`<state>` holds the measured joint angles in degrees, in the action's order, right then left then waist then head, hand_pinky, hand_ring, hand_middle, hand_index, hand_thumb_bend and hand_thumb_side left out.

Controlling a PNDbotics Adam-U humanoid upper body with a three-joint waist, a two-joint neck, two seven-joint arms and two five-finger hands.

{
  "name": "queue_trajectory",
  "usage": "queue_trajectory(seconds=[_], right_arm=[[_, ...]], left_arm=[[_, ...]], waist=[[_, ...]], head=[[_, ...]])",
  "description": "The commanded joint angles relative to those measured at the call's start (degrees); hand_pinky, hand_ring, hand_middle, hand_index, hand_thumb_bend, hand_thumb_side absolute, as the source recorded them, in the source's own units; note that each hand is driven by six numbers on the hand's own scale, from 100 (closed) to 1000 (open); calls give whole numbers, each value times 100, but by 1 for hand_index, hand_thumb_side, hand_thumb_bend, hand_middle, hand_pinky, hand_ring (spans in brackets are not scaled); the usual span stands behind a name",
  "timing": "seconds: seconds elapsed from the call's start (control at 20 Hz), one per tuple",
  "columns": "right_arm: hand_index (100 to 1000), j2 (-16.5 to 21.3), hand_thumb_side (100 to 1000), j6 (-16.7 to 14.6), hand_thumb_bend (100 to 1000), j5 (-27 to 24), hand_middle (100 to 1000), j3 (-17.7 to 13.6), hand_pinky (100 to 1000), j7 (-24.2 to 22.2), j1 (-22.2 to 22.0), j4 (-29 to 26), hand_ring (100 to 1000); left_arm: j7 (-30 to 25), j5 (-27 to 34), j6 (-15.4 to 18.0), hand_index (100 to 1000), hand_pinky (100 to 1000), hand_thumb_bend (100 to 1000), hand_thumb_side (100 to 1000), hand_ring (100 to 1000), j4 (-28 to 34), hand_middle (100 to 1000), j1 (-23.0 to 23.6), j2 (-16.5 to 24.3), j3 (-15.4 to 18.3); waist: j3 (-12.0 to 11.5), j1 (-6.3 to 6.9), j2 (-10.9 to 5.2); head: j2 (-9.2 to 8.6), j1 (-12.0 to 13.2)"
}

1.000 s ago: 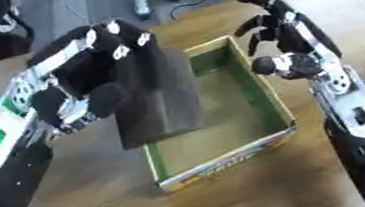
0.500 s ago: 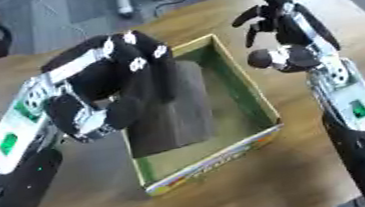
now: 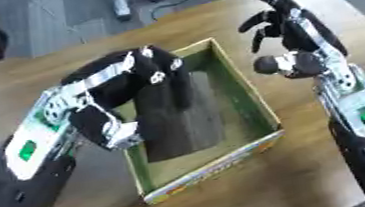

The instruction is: Pick up objects on the table and place them in the box.

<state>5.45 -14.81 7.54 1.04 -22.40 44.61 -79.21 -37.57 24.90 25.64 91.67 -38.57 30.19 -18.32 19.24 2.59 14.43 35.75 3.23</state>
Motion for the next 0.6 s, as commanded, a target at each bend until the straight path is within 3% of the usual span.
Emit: queue_trajectory(seconds=[0.05, 0.25, 0.6], right_arm=[[978, -9, 541, -10, 1000, -41, 930, 21, 398, -32, 156, -52, 652], [978, -28, 541, -12, 1000, -51, 930, 27, 398, -45, 182, -56, 652], [977, -40, 541, -14, 1000, -67, 929, 35, 398, -59, 196, -62, 651]], left_arm=[[-1440, -331, 2028, 393, 100, 100, 414, 100, -504, 100, -194, 114, 43], [-1440, -680, 2572, 393, 100, 100, 408, 100, -1043, 100, -285, 52, 38], [-1440, -912, 2633, 395, 100, 100, 398, 100, -1192, 100, -337, 10, 26]], waist=[[39, -8, -71], [97, -10, -48], [148, -13, -35]], head=[[-146, 96], [-210, 149], [-261, 152]])
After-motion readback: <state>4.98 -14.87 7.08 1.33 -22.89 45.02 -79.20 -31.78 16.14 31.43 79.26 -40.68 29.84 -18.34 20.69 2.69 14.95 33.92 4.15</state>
